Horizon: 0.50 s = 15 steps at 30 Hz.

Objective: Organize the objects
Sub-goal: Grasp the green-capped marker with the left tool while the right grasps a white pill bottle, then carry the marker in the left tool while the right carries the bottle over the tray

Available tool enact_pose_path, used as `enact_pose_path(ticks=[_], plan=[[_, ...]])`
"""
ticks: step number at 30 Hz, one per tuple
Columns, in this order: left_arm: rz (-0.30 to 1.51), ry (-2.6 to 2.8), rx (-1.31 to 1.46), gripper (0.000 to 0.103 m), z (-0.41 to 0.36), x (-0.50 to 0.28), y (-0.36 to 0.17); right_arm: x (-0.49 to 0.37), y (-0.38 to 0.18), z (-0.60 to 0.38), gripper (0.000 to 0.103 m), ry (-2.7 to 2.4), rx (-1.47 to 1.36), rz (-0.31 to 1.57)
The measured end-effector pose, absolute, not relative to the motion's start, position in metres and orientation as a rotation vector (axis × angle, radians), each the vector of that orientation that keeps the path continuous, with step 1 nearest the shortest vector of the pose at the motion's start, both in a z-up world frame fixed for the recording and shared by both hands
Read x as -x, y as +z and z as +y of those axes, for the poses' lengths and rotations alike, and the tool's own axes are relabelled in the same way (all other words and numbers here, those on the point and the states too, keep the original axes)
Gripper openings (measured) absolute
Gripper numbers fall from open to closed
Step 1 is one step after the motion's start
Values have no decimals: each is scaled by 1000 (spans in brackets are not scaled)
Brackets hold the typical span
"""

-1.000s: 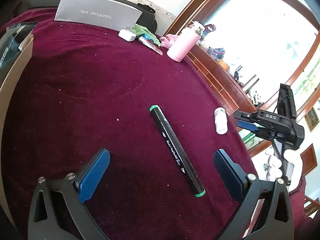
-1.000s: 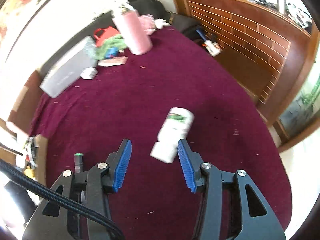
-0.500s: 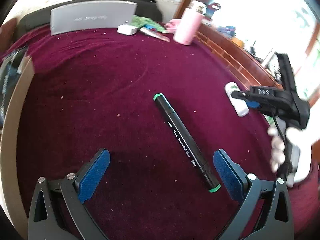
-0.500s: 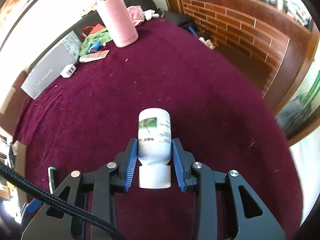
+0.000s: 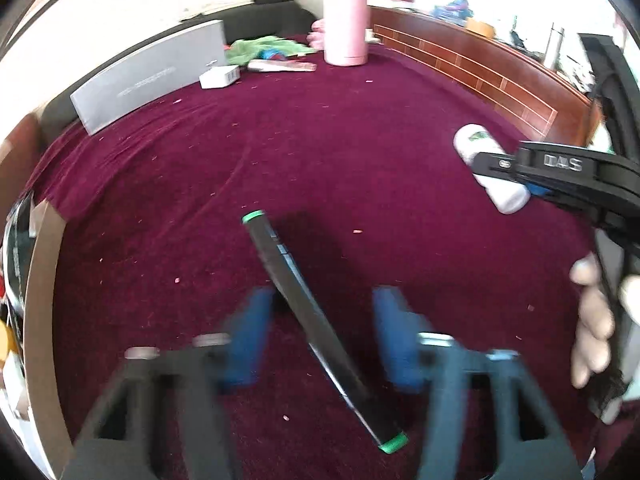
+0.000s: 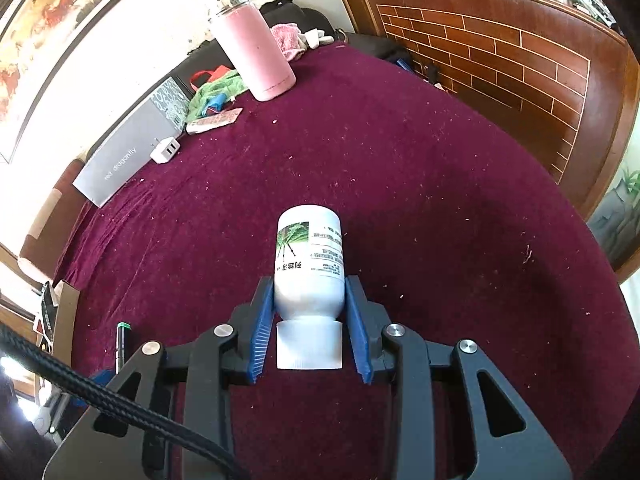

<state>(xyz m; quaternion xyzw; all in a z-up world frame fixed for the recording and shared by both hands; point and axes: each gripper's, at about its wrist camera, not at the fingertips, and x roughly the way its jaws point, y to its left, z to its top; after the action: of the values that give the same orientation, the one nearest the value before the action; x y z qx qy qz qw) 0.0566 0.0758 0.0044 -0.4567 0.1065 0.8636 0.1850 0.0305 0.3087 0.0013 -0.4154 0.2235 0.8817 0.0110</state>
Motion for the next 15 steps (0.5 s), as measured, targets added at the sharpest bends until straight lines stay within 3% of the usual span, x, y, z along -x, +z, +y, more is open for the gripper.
enact_pose_path(ticks=[9, 15], plan=[[106, 2381, 1318, 11, 33, -75, 9, -30, -1, 313, 33, 2766, 1275, 740], [25, 2438, 1235, 11, -6, -102, 30, -30, 1, 306, 33, 2770, 1273, 646]])
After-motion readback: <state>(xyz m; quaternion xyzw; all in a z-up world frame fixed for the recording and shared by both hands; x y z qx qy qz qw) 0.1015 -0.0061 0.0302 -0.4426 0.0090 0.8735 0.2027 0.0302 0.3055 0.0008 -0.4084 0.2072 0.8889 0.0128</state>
